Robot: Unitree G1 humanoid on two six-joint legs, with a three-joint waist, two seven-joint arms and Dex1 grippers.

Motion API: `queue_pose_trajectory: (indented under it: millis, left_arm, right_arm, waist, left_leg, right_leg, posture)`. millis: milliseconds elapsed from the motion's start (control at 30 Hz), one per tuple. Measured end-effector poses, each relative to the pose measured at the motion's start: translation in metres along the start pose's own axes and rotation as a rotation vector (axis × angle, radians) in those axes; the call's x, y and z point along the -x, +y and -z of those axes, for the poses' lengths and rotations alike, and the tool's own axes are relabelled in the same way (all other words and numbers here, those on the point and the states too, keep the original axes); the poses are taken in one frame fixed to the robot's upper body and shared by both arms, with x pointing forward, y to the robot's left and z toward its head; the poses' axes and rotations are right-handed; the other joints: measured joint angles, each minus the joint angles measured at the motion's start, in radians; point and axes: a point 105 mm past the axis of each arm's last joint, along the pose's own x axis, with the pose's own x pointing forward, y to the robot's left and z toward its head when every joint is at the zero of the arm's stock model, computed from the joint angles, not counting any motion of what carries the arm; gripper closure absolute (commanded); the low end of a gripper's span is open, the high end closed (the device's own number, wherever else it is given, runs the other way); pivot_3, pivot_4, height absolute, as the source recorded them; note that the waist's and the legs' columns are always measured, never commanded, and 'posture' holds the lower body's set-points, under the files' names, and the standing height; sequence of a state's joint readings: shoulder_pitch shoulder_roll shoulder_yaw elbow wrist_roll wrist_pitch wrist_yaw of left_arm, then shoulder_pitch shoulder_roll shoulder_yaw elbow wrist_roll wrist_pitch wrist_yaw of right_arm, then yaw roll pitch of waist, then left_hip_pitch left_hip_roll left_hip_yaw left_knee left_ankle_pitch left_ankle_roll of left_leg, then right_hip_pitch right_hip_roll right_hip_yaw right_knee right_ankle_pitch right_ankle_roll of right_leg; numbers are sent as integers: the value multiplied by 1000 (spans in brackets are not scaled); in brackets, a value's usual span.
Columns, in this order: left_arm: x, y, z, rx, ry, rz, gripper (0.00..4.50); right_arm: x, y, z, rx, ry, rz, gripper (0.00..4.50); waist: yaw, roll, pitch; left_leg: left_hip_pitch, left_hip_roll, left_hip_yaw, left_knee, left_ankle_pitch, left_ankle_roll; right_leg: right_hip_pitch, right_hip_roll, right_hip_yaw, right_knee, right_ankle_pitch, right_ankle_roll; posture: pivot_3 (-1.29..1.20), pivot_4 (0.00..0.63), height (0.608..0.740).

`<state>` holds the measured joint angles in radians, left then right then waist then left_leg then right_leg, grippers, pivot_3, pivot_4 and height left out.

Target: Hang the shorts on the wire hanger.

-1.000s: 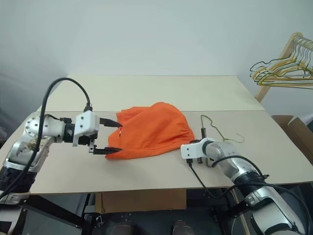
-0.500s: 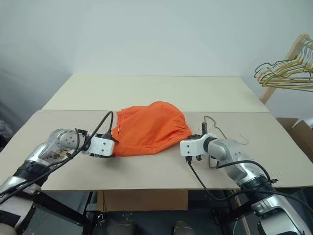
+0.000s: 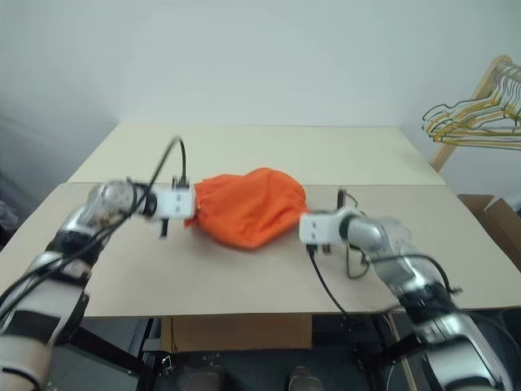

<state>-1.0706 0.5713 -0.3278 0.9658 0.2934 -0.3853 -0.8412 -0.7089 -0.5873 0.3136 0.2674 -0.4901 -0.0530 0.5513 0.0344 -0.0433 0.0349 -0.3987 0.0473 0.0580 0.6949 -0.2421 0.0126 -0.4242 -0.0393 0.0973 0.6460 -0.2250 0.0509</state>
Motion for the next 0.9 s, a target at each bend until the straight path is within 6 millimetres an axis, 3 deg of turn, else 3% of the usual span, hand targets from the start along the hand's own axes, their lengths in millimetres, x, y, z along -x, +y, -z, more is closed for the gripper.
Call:
queue_pose_trajectory:
  millis: [67, 100, 167, 200, 233, 267, 333, 400, 467, 500, 533, 567, 667, 733, 833, 900]
  left_arm:
    - [-2, 70, -29, 38, -5, -362, 4449]
    - [10, 109, -46, 56, -15, -583, 4449]
    - [55, 173, -79, 80, -54, -981, 4449]
    - [79, 193, -93, 82, -84, -1126, 4449]
    - [107, 211, -106, 74, -126, -1272, 4449]
    - [123, 219, -114, 60, -163, -1351, 4449]
    - [132, 221, -125, 39, -230, -1396, 4449]
    - [120, 212, -123, 36, -270, -1334, 4449]
    - [91, 188, -105, 36, -282, -1182, 4449]
    - [72, 168, -89, 42, -278, -1073, 4449]
    - [60, 153, -80, 48, -279, -998, 4449]
    - [43, 126, -66, 67, -297, -866, 4449]
    - [18, 56, -45, 139, -387, -542, 4449]
    - [20, 17, -45, 170, -462, -351, 4449]
    - [54, -37, -42, 169, -483, -26, 4449]
    - [76, -59, -38, 184, -439, 155, 4449]
  right_arm:
    - [-19, -73, -9, -51, 16, 321, 4500]
    - [-18, -115, -15, -85, 18, 516, 4500]
    - [5, -185, -27, -148, -10, 870, 4500]
    - [19, -208, -31, -169, -34, 1001, 4500]
    - [36, -225, -35, -173, -69, 1122, 4500]
    - [43, -229, -36, -163, -98, 1174, 4500]
    - [41, -220, -32, -159, -125, 1179, 4500]
    - [30, -192, -18, -159, -111, 1111, 4500]
    - [17, -144, 8, -136, -67, 965, 4500]
    - [12, -114, 23, -117, -38, 868, 4500]
    - [11, -97, 31, -102, -25, 808, 4500]
    - [12, -72, 40, -77, -20, 717, 4500]
    - [21, -36, 43, -14, -87, 539, 4500]
    - [28, -23, 31, 9, -170, 446, 4500]
    - [40, 15, 18, 18, -276, 241, 4500]
    - [46, 44, 16, 6, -301, 101, 4500]
  waist:
    - [0, 0, 6]
    - [3, 0, 8]
    - [6, 0, 9]
    - [9, 0, 8]
    - [13, 0, 4]
    - [14, 0, -2]
    - [17, 1, -9]
    - [23, 1, -10]
    - [30, 1, -10]
    - [30, 2, -9]
    - [30, 2, -9]
    - [28, 2, -9]
    - [7, 4, -8]
    - [-16, 4, -8]
    - [-68, 3, -8]
    - [-82, 3, -8]
  left_leg:
    - [-2, 0, 0, 0, 3, 0]
    - [-7, 0, -1, -1, 4, 0]
    - [-16, 0, -2, -5, 4, 0]
    - [-14, -1, -2, -11, 3, 0]
    - [-11, -3, -1, -21, 2, 0]
    - [-8, -4, -1, -28, 1, -1]
    - [-5, -5, -1, -34, 0, -3]
    - [-8, -6, 0, -35, 1, -5]
    - [-8, -8, 0, -35, 5, -12]
    - [-9, -10, 0, -35, 7, -15]
    - [-10, -11, 0, -35, 8, -16]
    - [-11, -11, 0, -35, 10, -21]
    - [-14, -11, -1, -35, 10, -21]
    - [-14, -11, -2, -34, 10, -21]
    - [-11, -8, -3, -34, 6, -13]
    - [-5, -7, -4, -33, 5, -12]
  right_leg:
    - [-3, 0, 0, 0, 3, 0]
    - [-9, 0, 0, 1, 5, 0]
    - [-19, 0, 0, 1, 9, -8]
    - [-19, -1, 0, 0, 8, -7]
    - [-17, -2, 0, -5, 5, -7]
    - [-15, -3, 0, -6, 3, -7]
    - [-13, -4, 0, -9, 2, -6]
    - [-12, -5, -1, -17, 2, -7]
    - [-11, -7, -1, -19, 2, -6]
    - [-11, -8, -1, -20, 3, -5]
    - [-12, -9, -1, -20, 3, -5]
    - [-13, -10, -1, -20, 3, -4]
    - [-14, -11, -1, -21, 3, -4]
    - [-15, -11, -1, -20, 3, -4]
    - [-12, -8, 0, -19, 3, -4]
    - [-7, -7, 0, -18, 3, -5]
  posture:
    - [125, 0, 740]
    - [127, 0, 740]
    - [128, 0, 740]
    - [128, 0, 740]
    - [124, 0, 740]
    - [124, 0, 740]
    - [119, 0, 740]
    - [115, 0, 740]
    - [106, 0, 740]
    - [104, 0, 740]
    - [100, 0, 740]
    - [96, 0, 740]
    - [94, 0, 740]
    - [93, 0, 740]
    - [105, 0, 740]
    - [107, 0, 740]
